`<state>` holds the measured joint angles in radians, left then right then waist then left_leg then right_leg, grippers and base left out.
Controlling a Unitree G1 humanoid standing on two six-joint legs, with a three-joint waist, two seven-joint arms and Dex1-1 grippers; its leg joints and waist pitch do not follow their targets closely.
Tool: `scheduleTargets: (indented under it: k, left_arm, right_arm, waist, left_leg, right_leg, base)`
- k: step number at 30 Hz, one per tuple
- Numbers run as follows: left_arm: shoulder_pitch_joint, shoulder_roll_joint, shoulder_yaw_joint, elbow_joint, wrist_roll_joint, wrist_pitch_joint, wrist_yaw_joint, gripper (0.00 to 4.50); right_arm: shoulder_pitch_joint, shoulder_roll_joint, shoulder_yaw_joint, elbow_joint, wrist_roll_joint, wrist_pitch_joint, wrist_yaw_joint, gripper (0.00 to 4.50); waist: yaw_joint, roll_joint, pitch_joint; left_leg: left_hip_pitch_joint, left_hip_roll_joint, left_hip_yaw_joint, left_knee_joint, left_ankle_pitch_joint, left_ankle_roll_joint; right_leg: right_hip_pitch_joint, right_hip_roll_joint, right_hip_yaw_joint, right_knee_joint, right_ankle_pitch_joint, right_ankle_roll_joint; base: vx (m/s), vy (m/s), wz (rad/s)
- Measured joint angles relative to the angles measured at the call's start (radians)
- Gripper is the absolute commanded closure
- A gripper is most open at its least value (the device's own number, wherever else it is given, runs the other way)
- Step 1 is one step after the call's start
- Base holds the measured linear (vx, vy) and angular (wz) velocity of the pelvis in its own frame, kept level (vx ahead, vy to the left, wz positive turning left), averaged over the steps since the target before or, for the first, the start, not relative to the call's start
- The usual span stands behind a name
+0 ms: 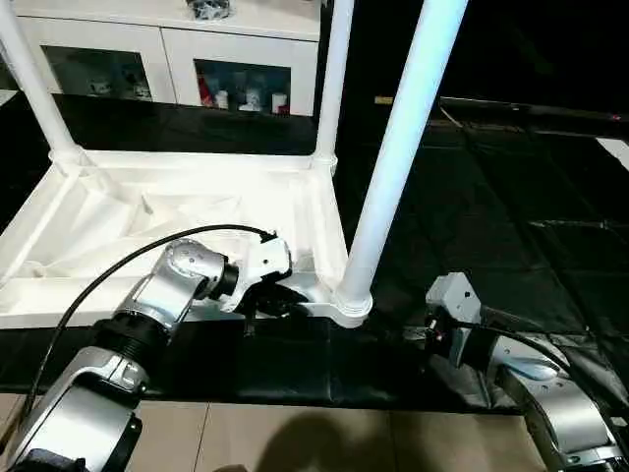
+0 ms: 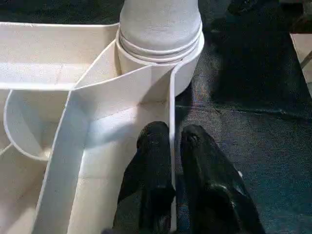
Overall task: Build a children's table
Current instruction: Rotate leg to tighten
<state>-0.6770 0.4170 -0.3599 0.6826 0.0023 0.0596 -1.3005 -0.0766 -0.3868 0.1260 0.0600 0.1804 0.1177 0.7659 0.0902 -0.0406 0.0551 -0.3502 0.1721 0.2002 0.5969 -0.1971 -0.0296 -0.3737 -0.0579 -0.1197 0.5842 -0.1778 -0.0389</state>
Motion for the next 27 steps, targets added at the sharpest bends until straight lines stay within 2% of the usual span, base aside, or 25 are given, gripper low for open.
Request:
scheduleTargets:
  k: [2, 12, 20, 25, 27]
  left_arm:
    - [0.000, 0.003, 0.003, 0.000, -0.002, 0.000, -0.002, 4.41]
    - [0.012, 0.006, 0.005, -0.011, -0.004, -0.006, -0.005, 4.41]
    - [0.055, 0.037, -0.011, -0.084, -0.009, -0.037, -0.083, 4.41]
    - [0.079, 0.060, -0.033, -0.130, -0.011, -0.043, -0.141, 4.41]
    - [0.086, 0.071, -0.042, -0.152, -0.011, -0.047, -0.163, 4.50]
  right_arm:
    - [0.000, 0.000, 0.000, 0.000, -0.001, 0.000, -0.003, 0.00]
    - [-0.014, -0.014, 0.000, 0.013, 0.026, 0.005, 0.057, 0.00]
    - [-0.089, -0.068, 0.005, 0.032, 0.126, 0.074, 0.262, 0.00]
    - [-0.147, -0.069, 0.046, 0.058, 0.153, 0.085, 0.367, 0.00]
    - [-0.176, -0.071, 0.069, 0.099, 0.149, 0.078, 0.411, 0.27]
  waist:
    - [0.000, 0.000, 0.000]
    - [0.000, 0.000, 0.000]
    - [0.001, -0.001, 0.000]
    - [0.011, -0.002, -0.001]
    - [0.014, -0.002, -0.001]
  left_leg:
    - [0.000, 0.000, 0.000, 0.000, 0.000, 0.000]
    - [0.000, 0.000, 0.000, 0.000, 0.000, 0.000]
    - [0.000, 0.000, 0.000, 0.000, 0.000, 0.000]
    - [0.000, 0.000, 0.000, 0.000, 0.000, 0.000]
    - [0.000, 0.000, 0.000, 0.000, 0.000, 0.000]
  right_leg:
    - [0.000, 0.000, 0.000, 0.000, 0.000, 0.000]
    - [0.000, 0.000, 0.000, 0.000, 0.000, 0.000]
    - [0.000, 0.000, 0.000, 0.000, -0.001, 0.000]
    - [0.000, 0.000, 0.000, 0.000, -0.001, 0.000]
    - [0.000, 0.000, 0.000, 0.000, -0.001, 0.000]
  base:
    - [0.000, 0.000, 0.00]
    - [0.000, 0.000, 0.00]
    - [0.000, 0.000, 0.00]
    - [0.000, 0.000, 0.00]
    - [0.000, 0.000, 0.00]
